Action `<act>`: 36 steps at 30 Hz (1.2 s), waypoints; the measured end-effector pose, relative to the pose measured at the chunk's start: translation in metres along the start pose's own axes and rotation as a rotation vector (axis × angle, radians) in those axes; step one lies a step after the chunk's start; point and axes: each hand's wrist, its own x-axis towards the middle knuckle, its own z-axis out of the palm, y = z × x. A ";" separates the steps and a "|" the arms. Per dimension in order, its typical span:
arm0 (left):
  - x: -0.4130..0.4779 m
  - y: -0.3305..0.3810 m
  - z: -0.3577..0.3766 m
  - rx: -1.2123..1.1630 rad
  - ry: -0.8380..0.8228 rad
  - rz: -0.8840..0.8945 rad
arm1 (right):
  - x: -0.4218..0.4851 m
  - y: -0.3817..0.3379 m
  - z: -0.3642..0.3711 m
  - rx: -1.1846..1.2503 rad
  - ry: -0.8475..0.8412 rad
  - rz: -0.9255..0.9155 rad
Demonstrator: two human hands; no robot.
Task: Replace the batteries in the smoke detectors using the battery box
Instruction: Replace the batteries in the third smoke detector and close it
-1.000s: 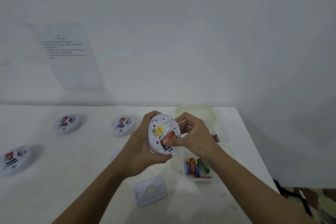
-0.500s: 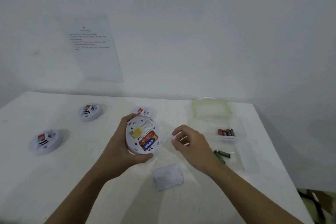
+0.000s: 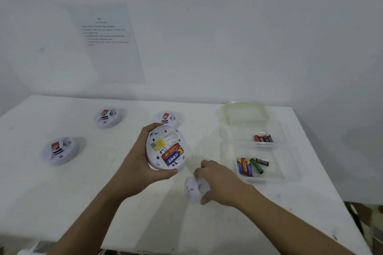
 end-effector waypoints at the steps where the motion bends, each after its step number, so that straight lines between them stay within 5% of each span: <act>1: 0.000 0.000 0.001 0.001 -0.001 -0.002 | -0.001 0.000 -0.001 0.019 0.008 0.016; 5: 0.004 -0.001 0.003 0.019 0.003 -0.010 | -0.003 0.002 -0.004 0.155 0.139 0.061; 13: 0.015 0.001 0.011 0.017 0.027 -0.019 | -0.014 0.013 -0.053 0.825 0.710 0.221; 18: 0.024 0.004 0.025 0.003 -0.008 -0.024 | -0.018 0.008 -0.084 1.026 0.806 0.149; 36: 0.053 0.006 0.056 0.031 0.015 0.070 | -0.011 0.012 -0.059 0.482 0.704 -0.084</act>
